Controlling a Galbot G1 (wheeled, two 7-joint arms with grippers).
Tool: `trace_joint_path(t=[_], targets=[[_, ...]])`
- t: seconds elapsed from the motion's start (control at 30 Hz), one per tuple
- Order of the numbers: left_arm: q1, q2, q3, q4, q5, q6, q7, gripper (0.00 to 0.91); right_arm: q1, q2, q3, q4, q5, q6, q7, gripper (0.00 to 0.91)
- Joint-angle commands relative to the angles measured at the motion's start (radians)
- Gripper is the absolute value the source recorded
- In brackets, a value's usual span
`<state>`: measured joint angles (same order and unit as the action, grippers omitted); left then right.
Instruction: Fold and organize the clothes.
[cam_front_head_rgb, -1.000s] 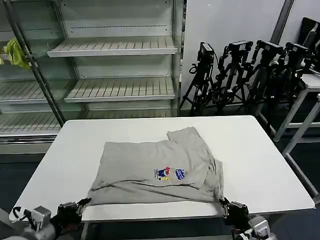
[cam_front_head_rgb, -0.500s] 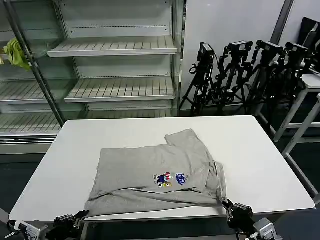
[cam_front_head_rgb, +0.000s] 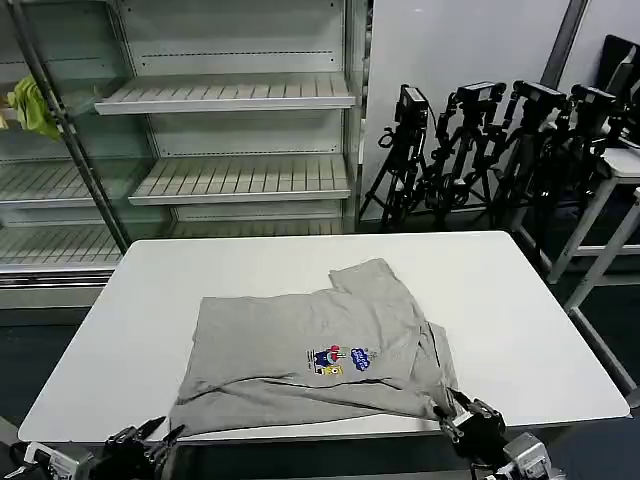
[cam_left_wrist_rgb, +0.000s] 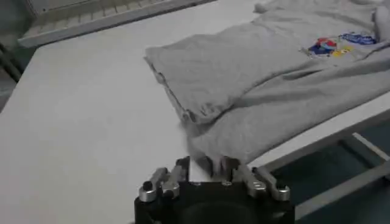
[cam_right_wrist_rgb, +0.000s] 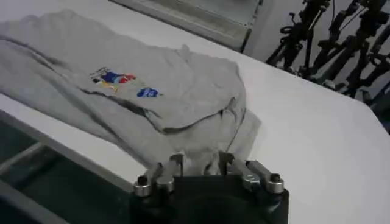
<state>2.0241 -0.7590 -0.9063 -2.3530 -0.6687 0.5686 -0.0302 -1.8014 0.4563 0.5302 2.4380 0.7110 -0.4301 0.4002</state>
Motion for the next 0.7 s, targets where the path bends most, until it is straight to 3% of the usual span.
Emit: trace_joint_path(t=[0.03,0.17,0.33,0.53,0.57,0.63,0.7], targets=[[0.011,-0.001,-0.005,-0.005,0.0,0.004,-0.004,0.907,-0.012,-0.011,0.021,0.027,0.027,-0.039,0.018,0.907],[-0.058,0.002,-0.02,-0.006,-0.002,0.008,-0.004,0.907,0.076,0.003,0.029,0.028,0.05,-0.025,0.024,0.907],[-0.309,0.081,0.025,0.072,-0.075,0.008,-0.019,0.907,0.303,0.003,0.023,-0.075,0.163,-0.007,0.0,0.907],[-0.556,0.182,0.169,0.241,-0.15,0.008,-0.009,0.907,0.72,0.012,-0.26,-0.299,0.226,0.008,-0.092,0.907],[-0.607,0.197,0.218,0.278,-0.165,0.009,-0.009,0.907,0.861,0.035,-0.336,-0.348,0.233,0.006,-0.119,0.907],[-0.67,0.205,0.237,0.312,-0.196,0.01,-0.009,0.907,0.949,0.06,-0.406,-0.404,0.257,-0.004,-0.133,0.907],[-0.771,0.215,0.296,0.386,-0.271,0.011,-0.017,0.907,1.116,0.136,-0.559,-0.535,0.27,-0.031,-0.152,0.907]])
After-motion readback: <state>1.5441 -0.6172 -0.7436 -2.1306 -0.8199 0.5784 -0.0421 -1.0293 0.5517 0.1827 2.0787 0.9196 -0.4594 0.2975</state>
